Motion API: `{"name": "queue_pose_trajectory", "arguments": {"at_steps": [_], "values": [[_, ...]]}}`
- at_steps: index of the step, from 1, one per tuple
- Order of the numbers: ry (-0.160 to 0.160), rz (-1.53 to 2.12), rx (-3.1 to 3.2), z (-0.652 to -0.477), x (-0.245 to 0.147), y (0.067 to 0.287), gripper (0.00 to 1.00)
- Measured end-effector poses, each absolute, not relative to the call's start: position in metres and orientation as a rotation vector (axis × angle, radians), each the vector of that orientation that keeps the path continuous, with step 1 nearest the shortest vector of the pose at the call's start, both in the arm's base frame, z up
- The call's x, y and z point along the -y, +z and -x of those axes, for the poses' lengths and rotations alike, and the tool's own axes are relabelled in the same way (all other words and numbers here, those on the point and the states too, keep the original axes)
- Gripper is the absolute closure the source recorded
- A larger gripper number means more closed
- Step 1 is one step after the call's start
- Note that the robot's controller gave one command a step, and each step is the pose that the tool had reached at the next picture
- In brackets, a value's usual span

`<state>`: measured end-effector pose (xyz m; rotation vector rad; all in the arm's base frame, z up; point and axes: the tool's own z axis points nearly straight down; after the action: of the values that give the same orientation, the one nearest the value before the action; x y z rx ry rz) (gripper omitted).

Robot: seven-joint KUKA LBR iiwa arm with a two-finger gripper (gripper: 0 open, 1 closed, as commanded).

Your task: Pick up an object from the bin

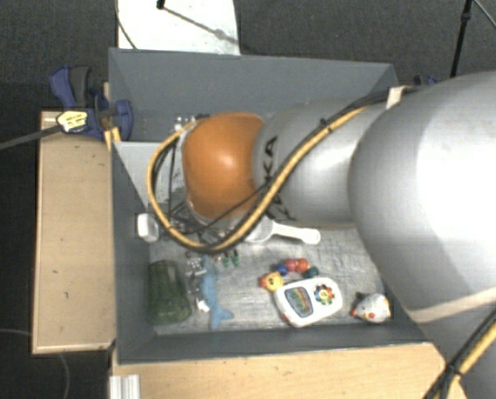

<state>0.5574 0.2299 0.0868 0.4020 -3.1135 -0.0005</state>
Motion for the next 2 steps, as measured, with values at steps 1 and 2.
{"name": "queue_pose_trajectory", "arguments": {"at_steps": [1, 2], "values": [[-0.002, -0.177, 3.139, -0.574, -0.225, 0.080, 0.00], [-0.001, -0.201, 3.139, -0.589, -0.230, 0.072, 0.00]]}}
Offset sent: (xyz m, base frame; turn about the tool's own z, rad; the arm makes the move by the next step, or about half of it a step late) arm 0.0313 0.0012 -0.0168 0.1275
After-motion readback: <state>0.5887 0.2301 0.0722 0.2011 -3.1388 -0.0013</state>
